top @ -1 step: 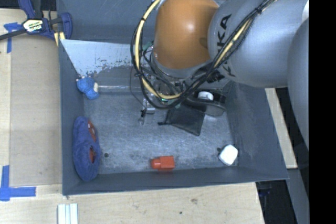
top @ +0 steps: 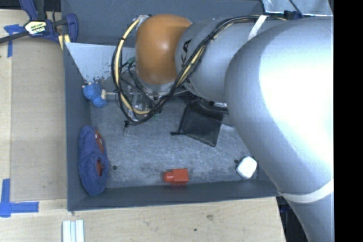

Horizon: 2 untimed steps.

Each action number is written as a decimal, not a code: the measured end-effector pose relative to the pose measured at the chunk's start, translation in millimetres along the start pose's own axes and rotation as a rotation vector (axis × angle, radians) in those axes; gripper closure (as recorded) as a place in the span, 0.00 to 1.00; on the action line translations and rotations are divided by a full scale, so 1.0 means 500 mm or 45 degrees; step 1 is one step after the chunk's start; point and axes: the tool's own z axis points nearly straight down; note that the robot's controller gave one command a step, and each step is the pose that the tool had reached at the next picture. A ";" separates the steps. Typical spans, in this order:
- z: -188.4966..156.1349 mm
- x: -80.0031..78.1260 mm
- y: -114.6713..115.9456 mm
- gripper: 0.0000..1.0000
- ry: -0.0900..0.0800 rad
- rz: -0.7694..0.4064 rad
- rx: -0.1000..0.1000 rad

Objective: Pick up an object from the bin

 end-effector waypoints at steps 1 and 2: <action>-0.010 -0.006 -0.070 0.00 -0.003 0.052 0.001; -0.010 -0.001 0.051 0.00 -0.007 -0.110 -0.004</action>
Offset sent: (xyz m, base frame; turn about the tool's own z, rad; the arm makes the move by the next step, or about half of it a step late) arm -0.0021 -0.0329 0.0046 0.0383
